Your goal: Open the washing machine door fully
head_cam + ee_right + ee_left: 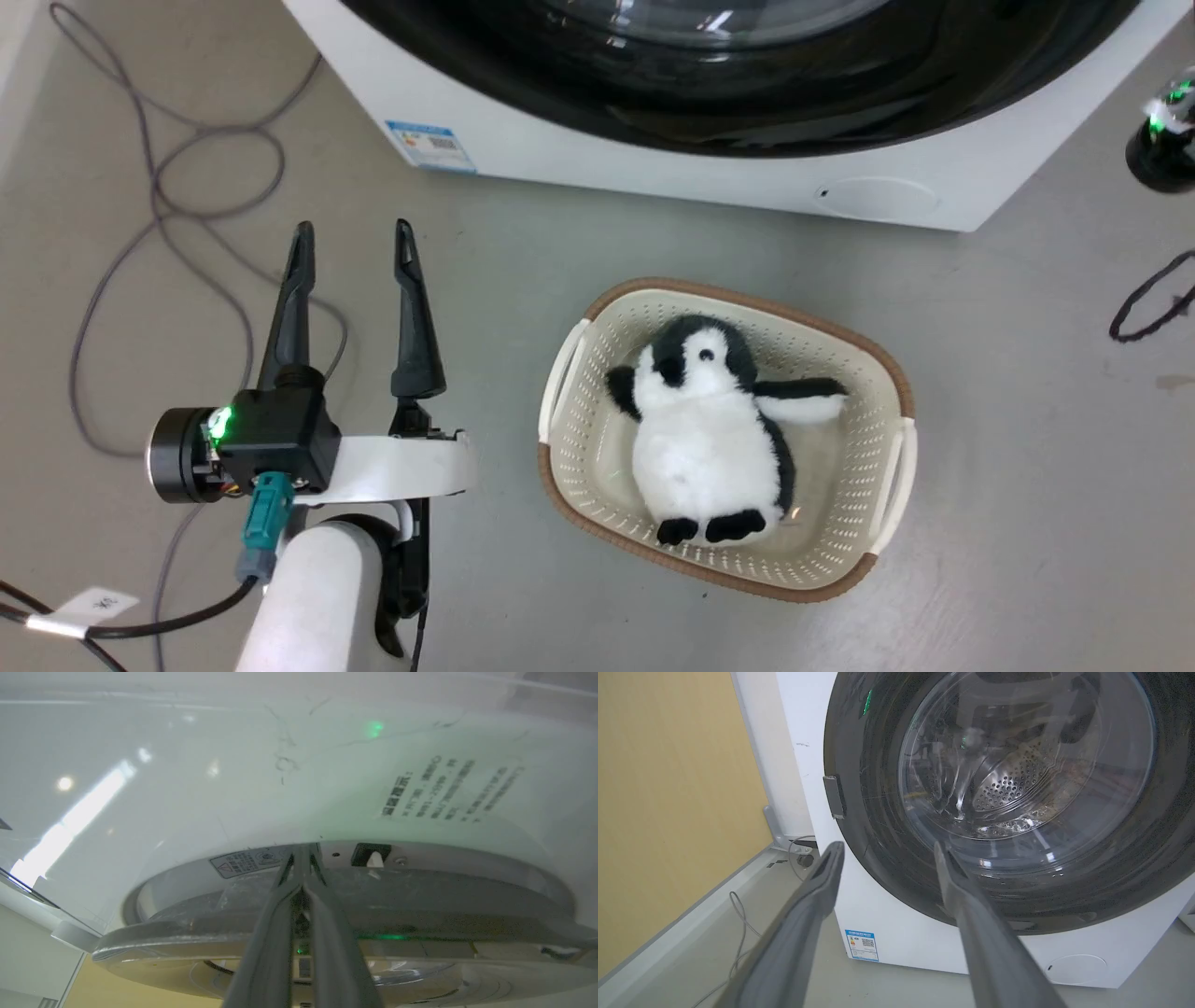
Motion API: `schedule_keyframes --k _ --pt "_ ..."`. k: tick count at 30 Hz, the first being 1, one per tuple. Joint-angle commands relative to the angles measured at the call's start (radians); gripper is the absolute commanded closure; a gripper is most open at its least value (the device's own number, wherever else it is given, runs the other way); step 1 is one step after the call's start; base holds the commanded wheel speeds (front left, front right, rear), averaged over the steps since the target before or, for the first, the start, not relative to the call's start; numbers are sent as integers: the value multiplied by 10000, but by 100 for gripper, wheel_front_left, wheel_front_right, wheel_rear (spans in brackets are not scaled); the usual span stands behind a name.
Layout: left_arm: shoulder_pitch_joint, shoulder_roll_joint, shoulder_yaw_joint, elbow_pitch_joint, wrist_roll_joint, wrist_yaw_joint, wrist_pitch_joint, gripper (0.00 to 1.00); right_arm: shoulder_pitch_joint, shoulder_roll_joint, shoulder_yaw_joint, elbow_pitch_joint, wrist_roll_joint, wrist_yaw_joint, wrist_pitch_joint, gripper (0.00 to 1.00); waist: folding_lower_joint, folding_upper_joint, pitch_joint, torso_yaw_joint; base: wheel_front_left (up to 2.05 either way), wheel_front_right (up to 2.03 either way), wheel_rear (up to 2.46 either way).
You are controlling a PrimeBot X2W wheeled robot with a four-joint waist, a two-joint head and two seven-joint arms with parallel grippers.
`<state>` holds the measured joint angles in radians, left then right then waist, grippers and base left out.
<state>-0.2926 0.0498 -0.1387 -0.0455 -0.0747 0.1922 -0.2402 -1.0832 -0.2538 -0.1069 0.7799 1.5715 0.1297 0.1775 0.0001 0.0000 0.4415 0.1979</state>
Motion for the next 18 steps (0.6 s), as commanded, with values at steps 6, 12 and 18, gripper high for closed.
schedule_keyframes --k 6,12,18 --pt "-355 5 -182 -97 -152 277 -216 0 -641 -204 466 453 705 10 897 100 -1 0 338 237 0 0 0" --pt "-301 5 -137 -40 -138 295 -216 0 -188 -205 919 90 503 10 1847 100 -1 0 190 128 0 0 0" --pt "-192 5 -81 44 -107 263 -216 0 388 -220 1258 -299 313 10 2460 100 -1 0 -182 -26 0 0 0"
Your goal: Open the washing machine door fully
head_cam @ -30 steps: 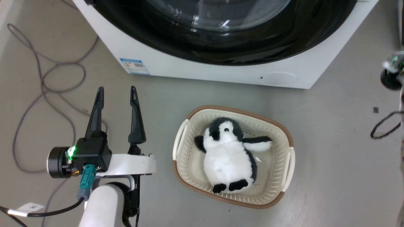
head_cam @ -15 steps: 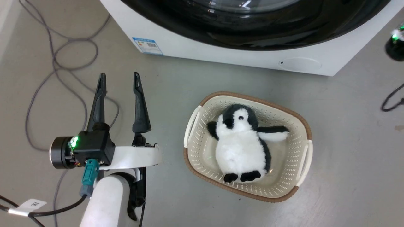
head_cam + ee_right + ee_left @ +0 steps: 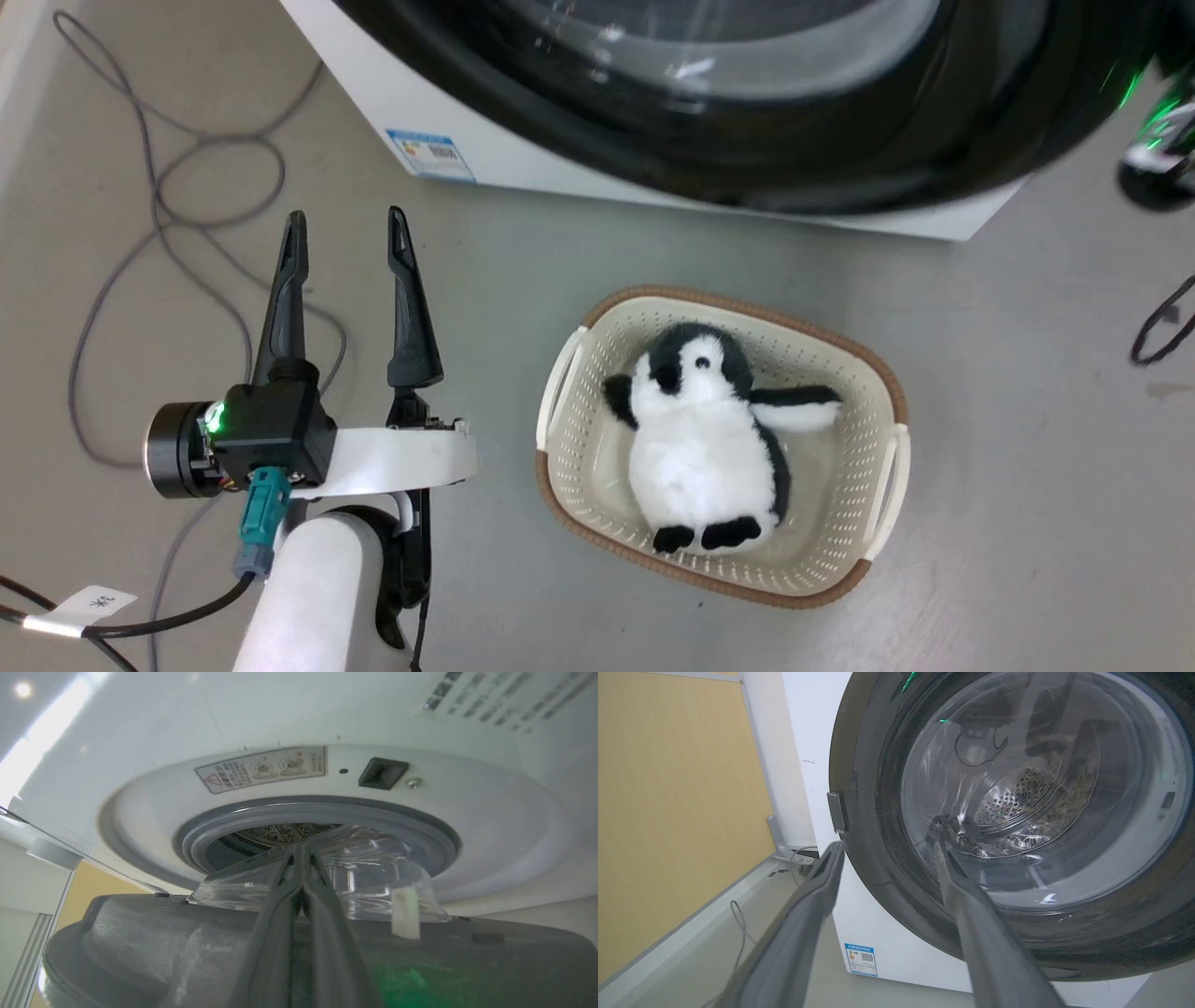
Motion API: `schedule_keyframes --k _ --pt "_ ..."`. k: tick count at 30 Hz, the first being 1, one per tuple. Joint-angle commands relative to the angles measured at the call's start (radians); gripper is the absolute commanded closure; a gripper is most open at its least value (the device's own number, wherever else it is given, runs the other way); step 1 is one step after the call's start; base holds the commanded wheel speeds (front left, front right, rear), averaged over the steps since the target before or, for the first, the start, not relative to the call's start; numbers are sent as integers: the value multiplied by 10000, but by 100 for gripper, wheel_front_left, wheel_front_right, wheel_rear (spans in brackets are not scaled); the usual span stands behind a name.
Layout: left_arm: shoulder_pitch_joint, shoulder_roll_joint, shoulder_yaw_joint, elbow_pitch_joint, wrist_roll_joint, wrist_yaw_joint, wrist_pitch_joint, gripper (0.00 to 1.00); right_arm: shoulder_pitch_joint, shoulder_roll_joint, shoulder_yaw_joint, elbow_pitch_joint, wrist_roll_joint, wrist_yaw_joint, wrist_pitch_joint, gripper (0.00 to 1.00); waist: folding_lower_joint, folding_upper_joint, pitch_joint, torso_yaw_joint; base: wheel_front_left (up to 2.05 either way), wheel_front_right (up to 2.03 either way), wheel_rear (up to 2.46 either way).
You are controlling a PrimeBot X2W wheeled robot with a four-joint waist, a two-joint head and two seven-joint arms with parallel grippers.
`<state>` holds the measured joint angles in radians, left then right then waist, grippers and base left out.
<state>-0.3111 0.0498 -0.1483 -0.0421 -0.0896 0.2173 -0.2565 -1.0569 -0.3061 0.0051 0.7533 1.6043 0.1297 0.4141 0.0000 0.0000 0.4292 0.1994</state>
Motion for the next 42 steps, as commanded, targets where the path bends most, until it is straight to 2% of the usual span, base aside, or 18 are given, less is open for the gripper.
schedule_keyframes --k 1,20,28,42 --pt "33 5 27 28 51 7 -53 0 255 296 186 -85 -54 10 157 100 0 0 -152 -67 0 0 0" --pt "1481 4 587 473 501 -455 -53 0 3798 833 1117 -2182 -153 10 1512 100 0 0 -2229 -589 0 0 0" --pt "2040 8 646 702 645 -663 -53 0 5453 1515 1416 -3102 69 10 1770 100 0 0 -2979 -597 0 0 0" --pt "2595 27 565 872 769 -840 -53 0 7659 2309 2867 -4627 -205 10 2166 100 0 0 -3530 -485 0 0 0"
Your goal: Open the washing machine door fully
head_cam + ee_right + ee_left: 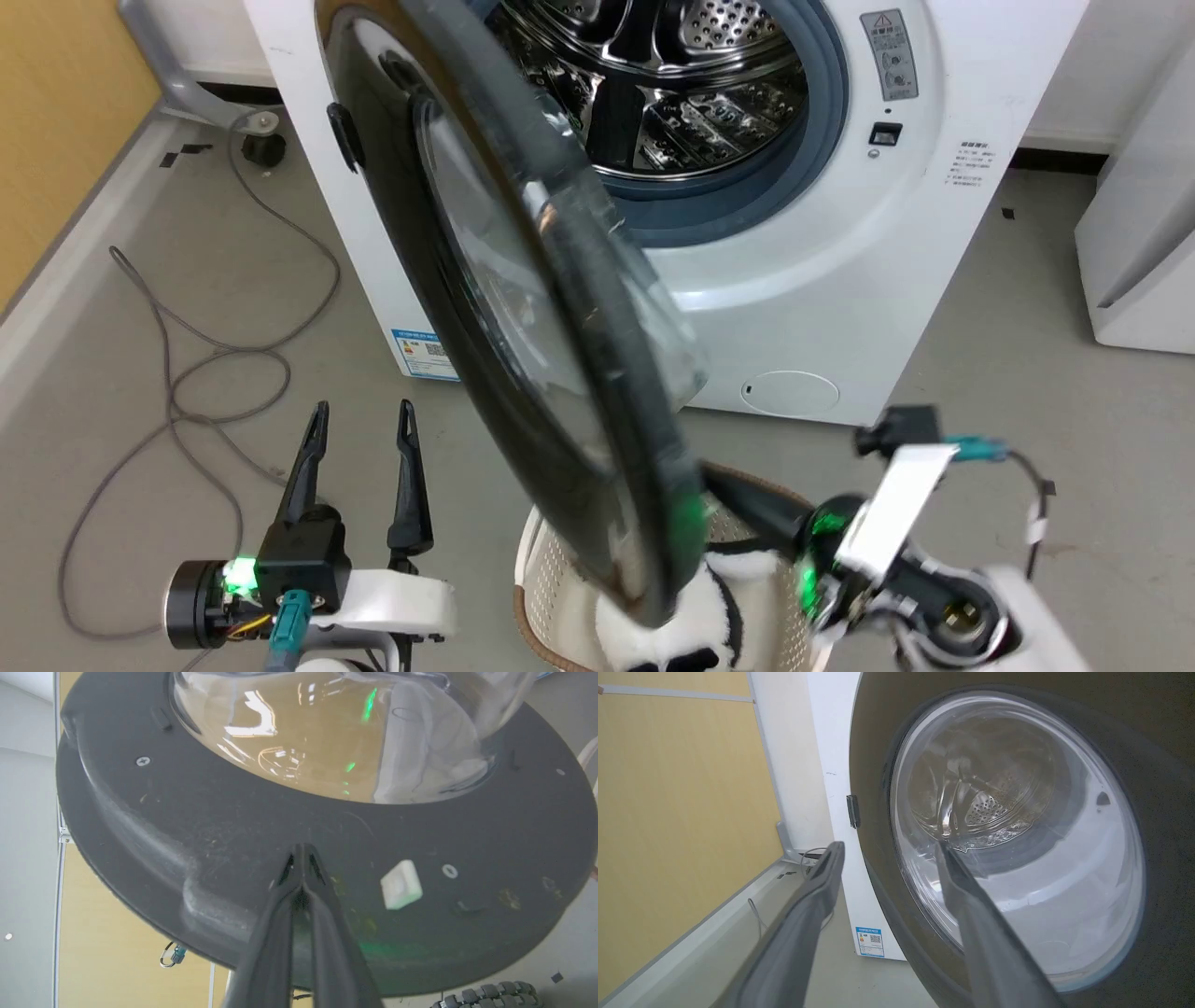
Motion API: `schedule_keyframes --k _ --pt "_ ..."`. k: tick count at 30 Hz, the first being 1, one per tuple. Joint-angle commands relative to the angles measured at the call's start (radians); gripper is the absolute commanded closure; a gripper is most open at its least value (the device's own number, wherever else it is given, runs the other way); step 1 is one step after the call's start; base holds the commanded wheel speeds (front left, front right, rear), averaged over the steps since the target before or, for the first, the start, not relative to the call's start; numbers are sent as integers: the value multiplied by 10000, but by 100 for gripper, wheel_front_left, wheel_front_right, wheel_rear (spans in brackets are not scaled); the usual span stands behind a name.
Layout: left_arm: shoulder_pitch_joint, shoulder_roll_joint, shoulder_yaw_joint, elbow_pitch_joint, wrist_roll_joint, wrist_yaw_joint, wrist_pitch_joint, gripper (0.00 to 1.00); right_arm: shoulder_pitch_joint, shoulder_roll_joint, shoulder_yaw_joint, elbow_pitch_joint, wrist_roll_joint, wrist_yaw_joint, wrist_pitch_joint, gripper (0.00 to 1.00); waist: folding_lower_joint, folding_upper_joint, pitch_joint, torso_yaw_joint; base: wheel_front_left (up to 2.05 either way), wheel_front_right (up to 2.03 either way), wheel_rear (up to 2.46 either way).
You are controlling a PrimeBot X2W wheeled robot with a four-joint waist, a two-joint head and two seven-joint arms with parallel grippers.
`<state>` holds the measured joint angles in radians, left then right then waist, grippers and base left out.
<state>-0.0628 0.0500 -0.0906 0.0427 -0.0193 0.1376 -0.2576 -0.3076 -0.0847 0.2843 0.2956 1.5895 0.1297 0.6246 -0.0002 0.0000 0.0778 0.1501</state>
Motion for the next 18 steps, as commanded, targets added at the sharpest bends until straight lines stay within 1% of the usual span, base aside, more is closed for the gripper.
schedule_keyframes --k 1,6,10,15,18 --pt "140 28 -11 39 70 -42 -42 0 282 122 208 -137 -84 10 85 100 2 0 -44 16 0 0 0" --pt "309 41 -7 114 80 -41 -42 0 861 235 727 -548 -69 10 48 100 2 0 -261 40 0 0 0" --pt "496 65 3 165 75 -49 -42 0 1328 276 922 -908 -37 10 -157 100 2 0 -494 41 0 0 0" --pt "709 91 31 188 74 -38 -42 0 1760 283 500 -1390 -129 10 -959 100 2 0 -724 -16 0 0 0" --pt "788 115 60 199 70 -34 -42 0 1915 176 33 -1808 -497 10 -1795 100 2 0 -824 -62 0 0 0"
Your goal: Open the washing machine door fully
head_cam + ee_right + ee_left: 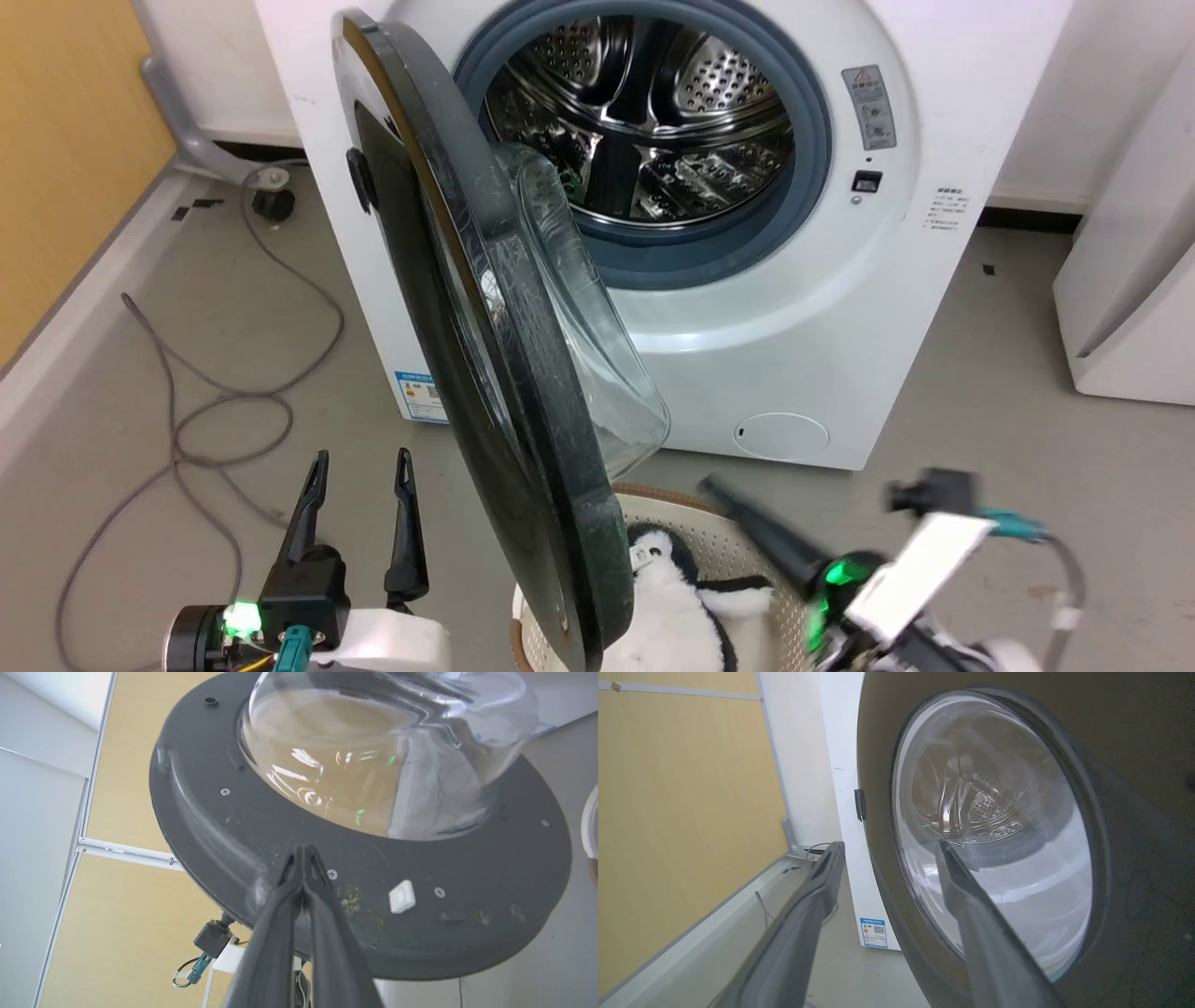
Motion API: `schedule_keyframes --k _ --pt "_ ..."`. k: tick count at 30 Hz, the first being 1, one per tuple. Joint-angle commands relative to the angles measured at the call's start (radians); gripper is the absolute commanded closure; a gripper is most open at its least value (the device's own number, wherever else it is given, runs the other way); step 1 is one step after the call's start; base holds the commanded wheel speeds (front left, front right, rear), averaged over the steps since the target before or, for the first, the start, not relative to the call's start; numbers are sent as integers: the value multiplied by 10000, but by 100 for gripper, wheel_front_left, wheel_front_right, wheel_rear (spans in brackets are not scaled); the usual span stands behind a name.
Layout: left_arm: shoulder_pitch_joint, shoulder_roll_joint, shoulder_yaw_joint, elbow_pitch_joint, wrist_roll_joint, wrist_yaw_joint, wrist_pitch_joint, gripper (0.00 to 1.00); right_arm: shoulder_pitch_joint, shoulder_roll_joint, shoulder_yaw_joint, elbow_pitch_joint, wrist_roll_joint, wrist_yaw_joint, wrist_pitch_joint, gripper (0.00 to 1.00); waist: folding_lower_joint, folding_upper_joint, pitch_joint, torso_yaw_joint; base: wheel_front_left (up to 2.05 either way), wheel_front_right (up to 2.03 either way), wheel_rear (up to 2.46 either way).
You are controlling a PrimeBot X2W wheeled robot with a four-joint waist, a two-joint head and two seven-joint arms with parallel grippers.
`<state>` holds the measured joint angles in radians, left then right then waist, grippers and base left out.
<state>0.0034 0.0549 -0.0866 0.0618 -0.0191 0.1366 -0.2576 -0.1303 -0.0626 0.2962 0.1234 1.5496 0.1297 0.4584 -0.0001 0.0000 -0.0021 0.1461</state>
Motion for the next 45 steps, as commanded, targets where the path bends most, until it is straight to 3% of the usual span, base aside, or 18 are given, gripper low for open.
schedule_keyframes --k 1,9,14,18,20,21,22,26,30,36,37,39,45 --pt "140 65 24 5 67 -19 -42 0 177 -89 -259 -202 -285 10 -505 100 1 0 -46 -38 0 0 0" --pt "221 98 96 -33 50 -3 -42 0 339 -693 -1084 -1111 -2507 10 -4311 100 1 0 -177 -200 0 0 0" --pt "314 130 161 -55 49 7 -42 0 444 -1643 -1050 -844 -5884 10 -7007 100 1 0 -296 -309 0 0 0" --pt "387 139 216 -77 43 25 -42 0 539 -1313 -2180 -1183 -9447 10 -7192 100 1 0 -352 -418 0 0 0" --pt "401 142 235 -90 44 27 -42 0 745 -808 -2789 -1669 -10856 10 -7196 100 1 0 -359 -456 0 0 0" --pt "401 142 235 -90 44 27 -42 0 745 -808 -2789 -1669 -10856 10 -7196 100 1 0 -359 -456 0 0 0" --pt "403 146 248 -101 45 23 -42 0 954 -662 -3083 -2112 -12398 10 -7198 100 1 0 -359 -486 0 0 0" --pt "417 146 261 -111 48 12 -42 0 1471 -279 -3490 -2364 -14152 10 -7199 100 1 0 -386 -511 0 0 0" --pt "444 144 275 -106 46 8 -42 0 1958 -91 -3644 -2006 -14744 10 -7200 100 1 0 -421 -519 0 0 0" --pt "485 147 296 -80 42 -13 -42 0 2451 59 -3575 -1127 -14407 10 -7200 100 1 0 -482 -529 0 0 0" --pt "495 147 304 -78 41 -14 -42 0 2499 73 -3546 -976 -14360 10 -7200 74 1 0 -491 -535 0 0 0" --pt "512 147 316 -73 41 -17 -42 0 2571 96 -3486 -777 -14190 10 -7200 0 1 0 -507 -547 0 0 0" --pt "523 145 362 -96 40 -5 -42 0 2605 119 -3412 -619 -13854 10 -7201 0 1 0 -548 -566 0 0 0"
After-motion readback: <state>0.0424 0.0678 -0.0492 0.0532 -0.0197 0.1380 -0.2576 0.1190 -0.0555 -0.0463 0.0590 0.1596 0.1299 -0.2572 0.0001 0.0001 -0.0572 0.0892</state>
